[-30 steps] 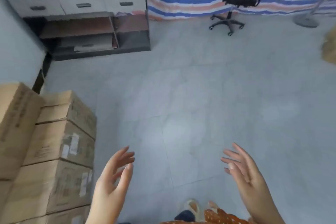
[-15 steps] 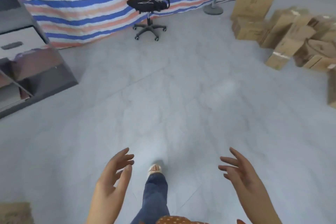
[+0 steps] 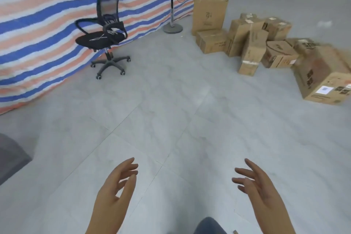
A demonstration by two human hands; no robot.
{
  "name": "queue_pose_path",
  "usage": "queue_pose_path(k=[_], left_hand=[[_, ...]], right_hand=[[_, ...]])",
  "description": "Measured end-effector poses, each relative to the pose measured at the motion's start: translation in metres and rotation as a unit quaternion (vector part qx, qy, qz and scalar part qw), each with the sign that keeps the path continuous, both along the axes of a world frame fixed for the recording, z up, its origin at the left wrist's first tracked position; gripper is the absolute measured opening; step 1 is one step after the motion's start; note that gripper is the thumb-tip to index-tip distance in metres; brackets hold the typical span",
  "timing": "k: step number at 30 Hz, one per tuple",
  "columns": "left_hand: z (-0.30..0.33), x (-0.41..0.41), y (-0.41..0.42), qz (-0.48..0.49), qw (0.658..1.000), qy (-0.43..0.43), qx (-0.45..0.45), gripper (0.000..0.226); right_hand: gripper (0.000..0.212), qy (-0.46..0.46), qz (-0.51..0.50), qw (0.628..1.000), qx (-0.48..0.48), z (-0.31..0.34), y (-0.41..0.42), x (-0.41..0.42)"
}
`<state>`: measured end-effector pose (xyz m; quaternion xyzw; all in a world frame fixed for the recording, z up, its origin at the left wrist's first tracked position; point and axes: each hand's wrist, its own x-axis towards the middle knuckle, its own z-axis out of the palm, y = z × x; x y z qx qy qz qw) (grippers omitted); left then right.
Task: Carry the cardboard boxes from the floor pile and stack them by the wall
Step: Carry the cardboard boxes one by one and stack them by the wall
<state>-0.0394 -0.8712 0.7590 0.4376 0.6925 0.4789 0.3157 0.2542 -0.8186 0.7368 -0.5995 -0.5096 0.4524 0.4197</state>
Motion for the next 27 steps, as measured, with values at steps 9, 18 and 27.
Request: queue_pose_path(k=[9,18,27], left_hand=[[-0.026,0.023,0.183,-0.039,0.999,-0.011,-0.02,0.04],[-0.009,0.108,0.407,-0.105,0.994,-0.032,-0.007,0.036],[-0.032,0.177,0.591,-0.177,0.982,-0.044,-0.048,0.045]], right_hand=[[0.036,0.024,-0.088,0.996,-0.006,-0.021,0.167,0.035],[0.037,-0.025,-0.095,0.995,0.018,0.007,0.369,0.108],[0.036,-0.022,-0.191,0.981,0.002,-0.01,0.509,0.177]])
